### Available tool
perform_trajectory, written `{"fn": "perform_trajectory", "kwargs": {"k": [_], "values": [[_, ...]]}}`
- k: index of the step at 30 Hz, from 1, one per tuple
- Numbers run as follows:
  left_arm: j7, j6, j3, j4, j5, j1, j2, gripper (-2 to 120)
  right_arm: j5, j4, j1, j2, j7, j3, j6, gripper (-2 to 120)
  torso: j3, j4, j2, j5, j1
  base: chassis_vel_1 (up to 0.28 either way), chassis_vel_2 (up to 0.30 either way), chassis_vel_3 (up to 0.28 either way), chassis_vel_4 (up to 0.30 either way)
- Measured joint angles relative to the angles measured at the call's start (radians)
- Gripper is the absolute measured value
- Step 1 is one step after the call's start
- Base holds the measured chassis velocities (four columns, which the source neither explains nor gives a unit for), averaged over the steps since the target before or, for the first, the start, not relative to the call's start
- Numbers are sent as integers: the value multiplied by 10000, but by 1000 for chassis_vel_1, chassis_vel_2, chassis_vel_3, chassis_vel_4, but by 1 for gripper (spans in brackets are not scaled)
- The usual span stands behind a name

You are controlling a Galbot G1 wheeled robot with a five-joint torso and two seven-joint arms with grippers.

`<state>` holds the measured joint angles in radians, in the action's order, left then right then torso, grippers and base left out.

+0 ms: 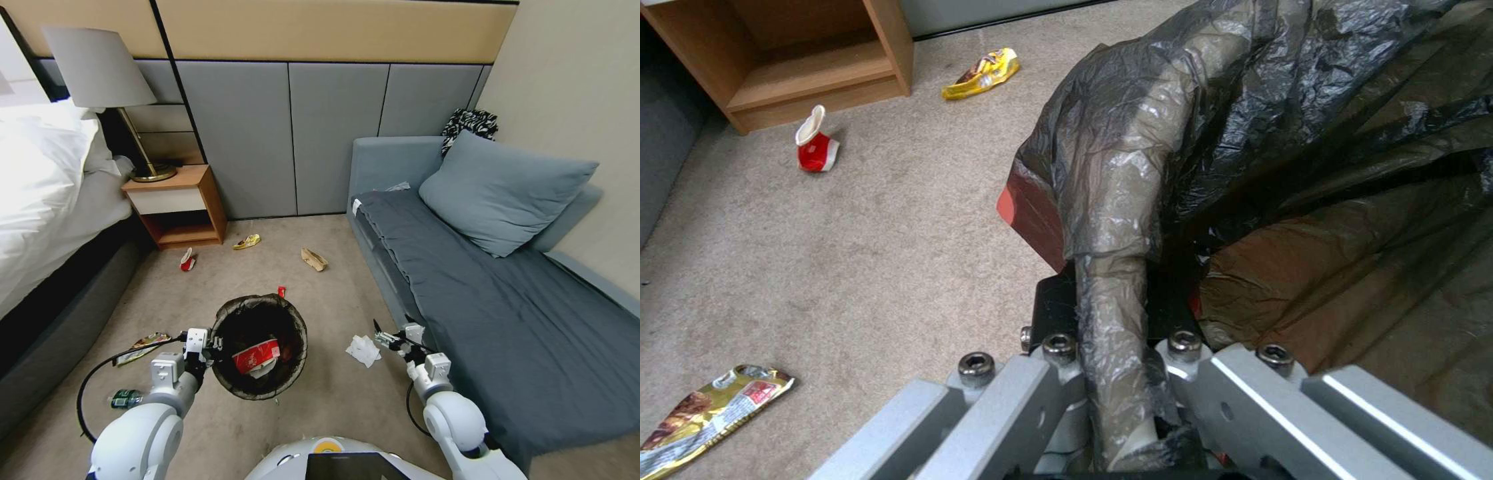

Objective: Pick up the trash bin, then pick up the garbage from the floor and place it into the trash bin.

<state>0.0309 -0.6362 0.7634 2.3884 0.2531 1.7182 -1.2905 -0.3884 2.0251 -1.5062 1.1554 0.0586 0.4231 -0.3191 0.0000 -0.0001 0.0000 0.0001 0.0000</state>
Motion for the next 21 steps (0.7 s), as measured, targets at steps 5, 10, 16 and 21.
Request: {"fn": "perform_trajectory", "kwargs": {"k": [5, 10, 16, 21], "values": [[2, -10, -35, 5, 0, -20, 34, 1, -982, -660, 641, -424, 214, -358, -617, 100, 0, 2, 0, -1, 0, 0, 0, 0, 0], [6, -30, -102, -16, 56, -82, 190, 1, -1495, -1573, 1191, -372, 368, -673, -1064, 100, 0, -1, -1, -1, 0, 0, 0, 0, 0], [14, -40, -133, -26, 94, -93, 265, 1, -1635, -2317, 1571, -284, 395, -861, -1241, 100, 0, 2, 0, -1, 0, 0, 0, 0, 0], [31, -55, -232, -27, 115, -147, 309, 1, -1712, -3454, 2109, -106, 400, -1093, -1380, 100, 0, 1, 0, 0, 0, 0, 0, 0, 0]]}}
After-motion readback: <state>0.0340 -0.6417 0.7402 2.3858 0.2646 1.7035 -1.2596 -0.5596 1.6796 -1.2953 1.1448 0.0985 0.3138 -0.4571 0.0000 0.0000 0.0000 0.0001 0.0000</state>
